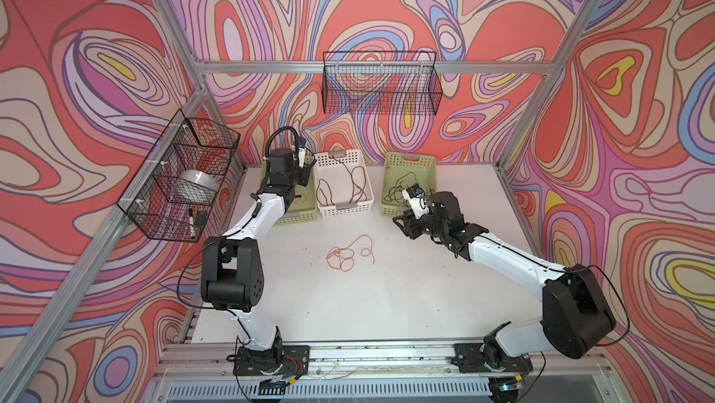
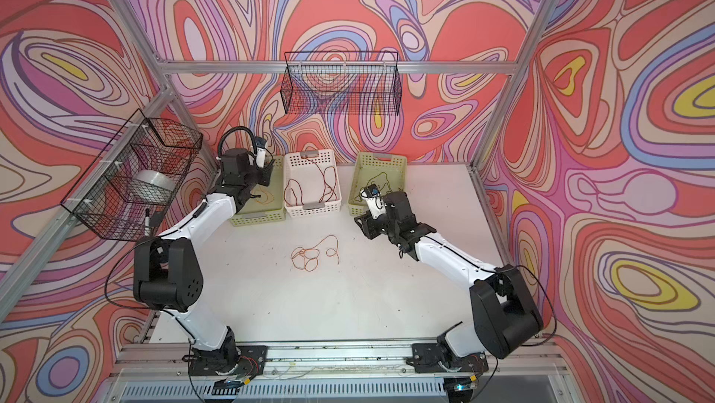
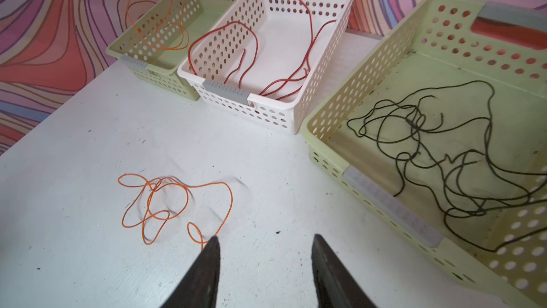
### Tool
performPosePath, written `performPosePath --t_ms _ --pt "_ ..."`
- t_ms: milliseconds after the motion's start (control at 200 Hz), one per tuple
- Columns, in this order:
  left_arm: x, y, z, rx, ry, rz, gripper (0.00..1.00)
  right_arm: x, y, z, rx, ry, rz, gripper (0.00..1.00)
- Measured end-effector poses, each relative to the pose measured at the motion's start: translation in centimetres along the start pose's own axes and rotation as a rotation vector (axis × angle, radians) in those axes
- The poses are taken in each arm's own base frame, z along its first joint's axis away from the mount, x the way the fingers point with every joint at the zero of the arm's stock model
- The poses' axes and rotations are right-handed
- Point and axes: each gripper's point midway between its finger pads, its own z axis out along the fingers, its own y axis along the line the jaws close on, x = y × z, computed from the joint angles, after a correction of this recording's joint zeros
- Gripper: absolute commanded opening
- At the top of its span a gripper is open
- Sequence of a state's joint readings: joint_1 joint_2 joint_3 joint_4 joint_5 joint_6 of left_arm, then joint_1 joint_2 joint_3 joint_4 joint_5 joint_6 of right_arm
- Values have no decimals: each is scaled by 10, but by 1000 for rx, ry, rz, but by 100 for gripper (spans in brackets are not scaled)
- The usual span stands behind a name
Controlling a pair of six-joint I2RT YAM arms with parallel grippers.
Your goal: Untangle the cables
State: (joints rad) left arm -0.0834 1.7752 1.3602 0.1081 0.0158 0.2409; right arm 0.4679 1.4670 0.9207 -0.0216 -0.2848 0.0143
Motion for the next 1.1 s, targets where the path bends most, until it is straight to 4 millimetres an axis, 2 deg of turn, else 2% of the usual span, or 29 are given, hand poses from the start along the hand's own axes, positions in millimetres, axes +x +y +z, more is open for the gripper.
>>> performPosePath --t_ms 185,210,270,305,401,461,546,651,761,911,1101 --pt "50 -8 36 20 95 -71 0 20 30 23 -86 69 -69 48" --pt "55 -8 39 20 106 -81 8 22 34 26 -94 81 -76 49" --pt "65 -8 44 18 125 -105 33 30 43 36 -112 111 -89 48" --pt "68 -8 46 17 131 -118 44 35 48 43 -118 130 -93 48" --pt "68 -5 45 8 118 -149 60 51 57 63 -127 187 -88 48" --pt "69 -5 41 4 109 -161 67 61 61 75 -131 222 -79 48" --pt "75 -6 32 2 113 -169 71 77 64 86 -127 267 -60 48" --pt "76 -7 19 2 109 -171 73 91 65 90 -113 308 -38 48" --pt "63 -4 0 -2 72 -171 75 93 63 90 -99 320 -24 47" --pt "39 0 -28 -8 -3 -158 75 100 62 88 -94 349 -8 41" --pt "29 -12 -46 10 -35 -114 76 115 69 92 -115 393 -5 35"
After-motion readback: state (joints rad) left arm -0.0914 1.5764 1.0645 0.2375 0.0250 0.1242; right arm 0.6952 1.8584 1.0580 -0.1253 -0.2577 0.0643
